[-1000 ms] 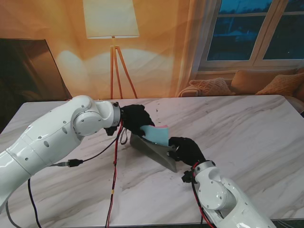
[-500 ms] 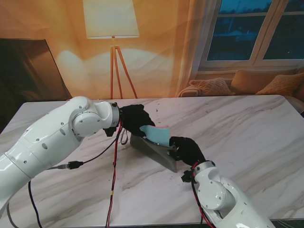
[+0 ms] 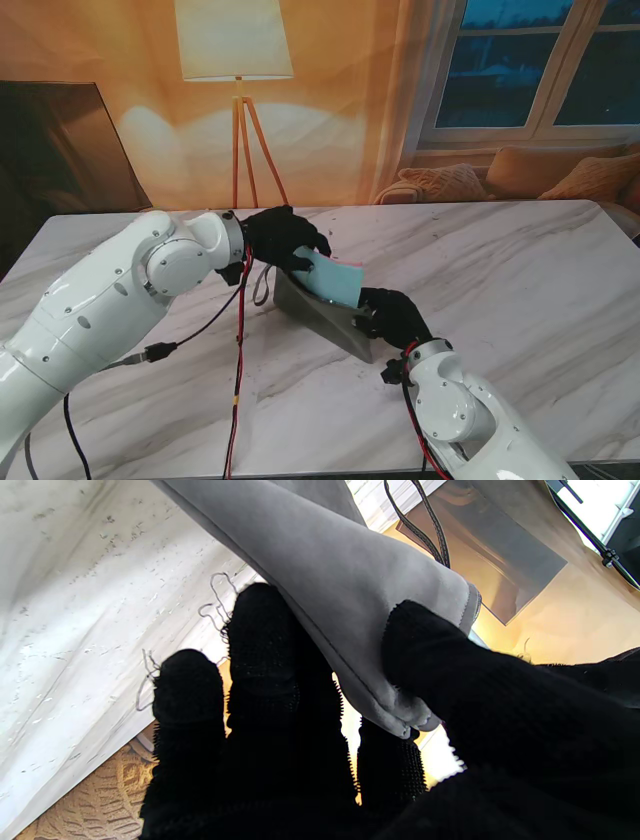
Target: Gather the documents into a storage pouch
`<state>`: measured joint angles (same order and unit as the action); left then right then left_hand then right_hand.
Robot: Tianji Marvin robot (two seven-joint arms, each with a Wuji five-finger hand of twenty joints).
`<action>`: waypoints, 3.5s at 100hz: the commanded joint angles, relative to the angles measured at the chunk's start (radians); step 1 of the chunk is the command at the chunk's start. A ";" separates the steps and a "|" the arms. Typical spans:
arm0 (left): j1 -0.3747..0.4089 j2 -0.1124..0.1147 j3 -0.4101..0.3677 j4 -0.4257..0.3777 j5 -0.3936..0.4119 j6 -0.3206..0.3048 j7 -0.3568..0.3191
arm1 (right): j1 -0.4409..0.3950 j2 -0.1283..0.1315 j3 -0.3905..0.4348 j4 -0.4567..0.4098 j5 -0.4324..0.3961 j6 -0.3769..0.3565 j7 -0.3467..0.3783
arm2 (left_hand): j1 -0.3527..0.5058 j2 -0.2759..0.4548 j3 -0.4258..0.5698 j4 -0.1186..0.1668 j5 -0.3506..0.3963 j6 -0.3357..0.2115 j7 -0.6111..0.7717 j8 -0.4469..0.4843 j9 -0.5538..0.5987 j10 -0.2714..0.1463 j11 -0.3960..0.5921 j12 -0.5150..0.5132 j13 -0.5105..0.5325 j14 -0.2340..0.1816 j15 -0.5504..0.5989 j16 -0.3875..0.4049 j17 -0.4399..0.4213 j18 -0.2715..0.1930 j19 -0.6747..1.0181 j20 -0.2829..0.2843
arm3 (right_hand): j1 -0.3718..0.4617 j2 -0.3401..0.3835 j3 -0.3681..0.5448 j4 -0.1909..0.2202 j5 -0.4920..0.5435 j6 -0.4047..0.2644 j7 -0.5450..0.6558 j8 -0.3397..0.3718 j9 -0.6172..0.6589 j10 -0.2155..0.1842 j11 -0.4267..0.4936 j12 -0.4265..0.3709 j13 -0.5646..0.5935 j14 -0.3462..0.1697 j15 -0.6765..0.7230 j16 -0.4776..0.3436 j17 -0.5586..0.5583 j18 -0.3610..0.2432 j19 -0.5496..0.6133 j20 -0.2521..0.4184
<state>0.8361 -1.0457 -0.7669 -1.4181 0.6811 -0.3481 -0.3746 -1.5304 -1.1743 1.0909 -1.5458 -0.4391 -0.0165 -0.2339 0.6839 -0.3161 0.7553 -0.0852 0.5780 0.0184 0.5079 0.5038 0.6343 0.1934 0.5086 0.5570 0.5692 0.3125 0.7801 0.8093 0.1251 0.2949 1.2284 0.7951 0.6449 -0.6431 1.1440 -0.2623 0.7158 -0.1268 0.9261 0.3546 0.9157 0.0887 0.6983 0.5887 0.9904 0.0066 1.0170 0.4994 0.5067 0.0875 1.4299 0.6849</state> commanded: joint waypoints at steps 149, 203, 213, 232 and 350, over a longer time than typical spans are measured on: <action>0.134 -0.092 -0.094 0.094 -0.163 0.087 0.300 | -0.035 0.006 0.051 -0.054 0.037 0.019 0.066 | 0.407 -0.150 0.033 -0.141 0.289 -0.071 0.497 0.071 0.393 0.017 0.036 0.314 0.365 0.020 0.324 -0.002 0.346 -0.025 0.252 0.008 | -0.092 0.011 -0.037 -0.029 0.045 0.030 0.021 -0.015 0.047 0.005 0.048 0.008 0.035 -0.005 0.047 0.016 0.007 0.002 0.068 0.013; 0.139 -0.106 -0.097 0.124 -0.289 0.080 0.279 | -0.038 0.012 0.066 -0.053 0.036 0.007 0.085 | 0.477 -0.211 0.133 -0.140 0.331 -0.026 0.536 0.189 0.339 0.002 -0.071 0.338 0.375 -0.068 0.039 -0.164 0.343 -0.082 0.081 -0.254 | -0.193 -0.019 0.012 -0.017 0.049 0.046 -0.080 0.044 0.023 0.003 0.046 -0.011 0.022 -0.002 0.040 0.020 -0.002 0.008 0.060 0.018; 0.144 -0.095 -0.105 0.111 -0.270 0.074 0.257 | -0.038 0.012 0.068 -0.052 0.033 0.009 0.083 | 0.476 -0.220 0.132 -0.133 0.327 -0.022 0.539 0.172 0.277 -0.023 -0.059 0.381 0.296 -0.053 0.038 -0.037 0.239 -0.054 0.085 -0.228 | -0.189 -0.019 0.011 -0.018 0.049 0.045 -0.079 0.044 0.023 0.003 0.046 -0.011 0.023 -0.002 0.040 0.020 -0.002 0.008 0.060 0.018; 0.149 -0.079 -0.116 0.095 -0.190 0.052 0.257 | -0.038 0.012 0.070 -0.052 0.030 0.011 0.084 | 0.399 -0.284 0.199 -0.134 0.317 -0.098 0.579 0.081 0.263 -0.082 -0.036 0.427 0.186 -0.031 0.020 0.138 0.110 -0.053 0.049 -0.113 | -0.187 -0.020 0.009 -0.019 0.047 0.045 -0.078 0.043 0.023 0.003 0.046 -0.012 0.023 -0.002 0.040 0.020 -0.002 0.008 0.060 0.018; 0.152 -0.109 -0.101 0.097 -0.156 -0.024 0.400 | -0.043 0.019 0.099 -0.087 0.180 0.037 0.192 | 0.423 -0.273 0.207 -0.157 0.339 -0.152 0.666 0.357 0.153 -0.033 0.172 0.567 0.274 -0.157 0.411 0.163 0.261 -0.100 0.197 0.027 | 0.215 0.142 -0.043 0.021 0.274 -0.004 -0.040 0.064 0.114 0.021 0.013 0.035 0.147 -0.042 0.218 0.052 0.132 0.004 0.190 0.048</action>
<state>0.9806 -1.1548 -0.8605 -1.3036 0.5283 -0.3717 0.0414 -1.5670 -1.1586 1.1875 -1.6234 -0.2760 0.0218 -0.0636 1.0489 -0.6235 0.9304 -0.2657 0.8385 -0.0878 1.0556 0.8076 0.8194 0.1727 0.6715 1.1077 0.7946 0.1911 1.1881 0.9719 0.3859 0.2209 1.4264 0.8353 0.7850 -0.5913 1.0759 -0.2785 0.8524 -0.0973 0.7985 0.3751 0.9880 0.1192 0.6972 0.6112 1.1049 0.0151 1.2039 0.5382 0.6272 0.0986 1.5702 0.7141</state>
